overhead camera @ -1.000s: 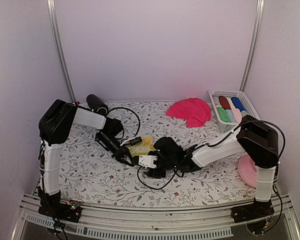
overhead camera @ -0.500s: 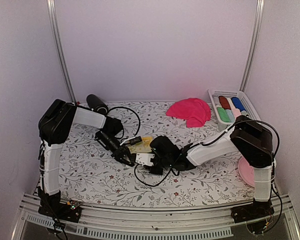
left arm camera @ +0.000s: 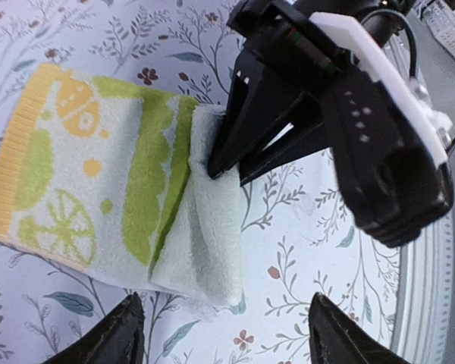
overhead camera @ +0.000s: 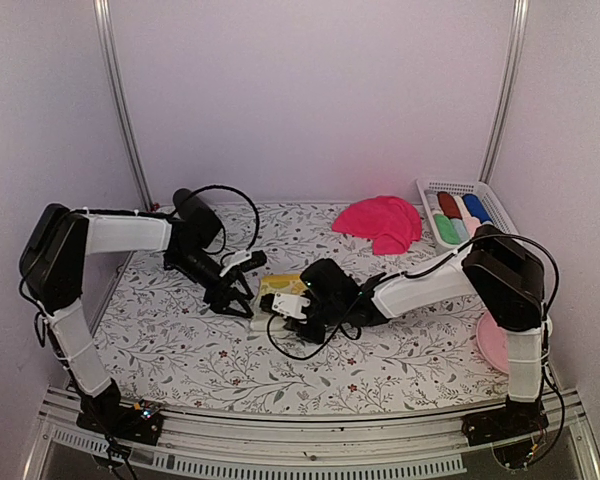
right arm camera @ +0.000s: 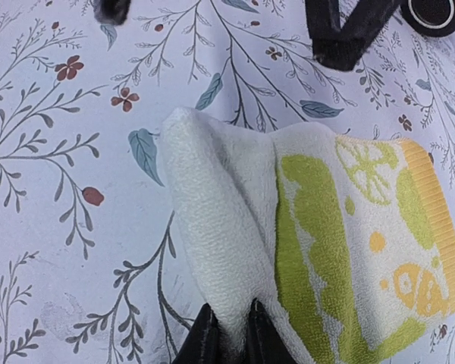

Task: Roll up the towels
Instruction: Roll the towel at the center of the board.

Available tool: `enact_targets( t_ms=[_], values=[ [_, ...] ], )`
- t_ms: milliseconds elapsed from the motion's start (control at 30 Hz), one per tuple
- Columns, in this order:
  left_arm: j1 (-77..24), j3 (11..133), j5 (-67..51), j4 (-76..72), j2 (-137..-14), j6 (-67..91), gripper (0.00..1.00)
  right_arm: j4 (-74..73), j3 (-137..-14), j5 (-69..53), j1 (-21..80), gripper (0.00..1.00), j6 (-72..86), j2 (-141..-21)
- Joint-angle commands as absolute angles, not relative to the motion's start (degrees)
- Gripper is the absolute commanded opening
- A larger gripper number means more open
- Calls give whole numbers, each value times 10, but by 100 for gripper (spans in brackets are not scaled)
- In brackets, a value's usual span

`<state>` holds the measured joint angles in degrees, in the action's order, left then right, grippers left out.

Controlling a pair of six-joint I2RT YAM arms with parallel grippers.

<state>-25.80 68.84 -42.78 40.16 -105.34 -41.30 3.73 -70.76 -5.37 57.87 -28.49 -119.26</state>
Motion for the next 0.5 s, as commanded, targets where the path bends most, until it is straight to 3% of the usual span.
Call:
enact_targets(
  t_ms=[0,100,300,467],
  values=[
    [-257,587,-385,219,-970,-377,76,-60,-720,-154,557,12,-221,-1220],
    [-269,498,-368,101,-887,-379,96,-77,-726,-210,535,12,-186,-1216],
    [-327,347,-333,-124,-752,-417,97,-144,-767,-280,506,12,-150,-1221],
    [-375,334,-305,-174,-797,-428,96,-227,-840,-308,493,14,-145,-1256]
  ],
)
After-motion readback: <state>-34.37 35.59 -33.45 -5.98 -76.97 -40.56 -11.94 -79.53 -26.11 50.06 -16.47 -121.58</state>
